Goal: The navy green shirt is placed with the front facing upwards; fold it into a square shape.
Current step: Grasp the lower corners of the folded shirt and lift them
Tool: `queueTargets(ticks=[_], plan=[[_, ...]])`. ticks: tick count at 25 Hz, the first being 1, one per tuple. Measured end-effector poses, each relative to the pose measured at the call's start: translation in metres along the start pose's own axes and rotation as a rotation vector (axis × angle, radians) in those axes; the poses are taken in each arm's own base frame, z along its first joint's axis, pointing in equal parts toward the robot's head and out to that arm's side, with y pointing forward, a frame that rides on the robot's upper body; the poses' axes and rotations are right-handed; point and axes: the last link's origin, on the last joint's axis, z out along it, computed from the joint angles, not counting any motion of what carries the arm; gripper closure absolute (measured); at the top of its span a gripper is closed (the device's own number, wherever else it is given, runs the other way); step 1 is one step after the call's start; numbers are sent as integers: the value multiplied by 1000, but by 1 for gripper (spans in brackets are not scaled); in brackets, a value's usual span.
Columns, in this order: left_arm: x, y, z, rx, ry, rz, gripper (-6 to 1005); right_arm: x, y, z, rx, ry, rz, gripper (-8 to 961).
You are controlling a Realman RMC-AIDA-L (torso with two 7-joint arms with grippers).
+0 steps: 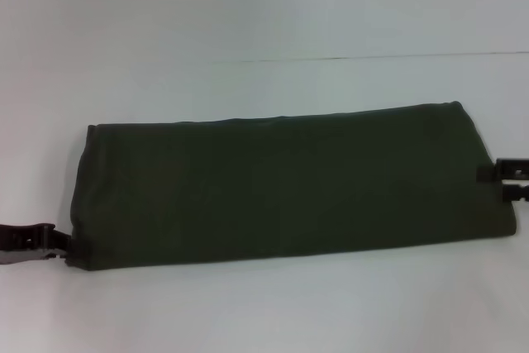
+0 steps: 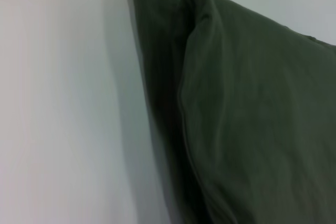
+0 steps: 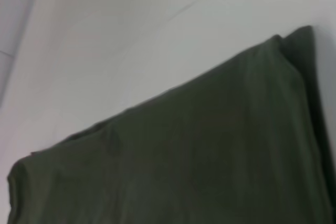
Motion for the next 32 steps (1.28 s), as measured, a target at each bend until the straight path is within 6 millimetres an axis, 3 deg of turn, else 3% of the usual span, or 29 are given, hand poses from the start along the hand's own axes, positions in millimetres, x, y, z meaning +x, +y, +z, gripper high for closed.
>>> queueTargets(ticks=[5, 10, 21, 32], plan=[[3, 2, 0, -1, -2, 9, 939, -26, 17, -14, 128, 100, 58, 99], [5, 4, 1, -4, -9, 19, 946, -37, 24, -5, 267, 179, 16, 100], [6, 4, 1, 1, -7, 23, 955, -27, 22, 20, 309, 224, -14, 101], [7, 5, 1, -3, -1, 22, 954, -22, 19, 31, 365, 249, -58, 214]])
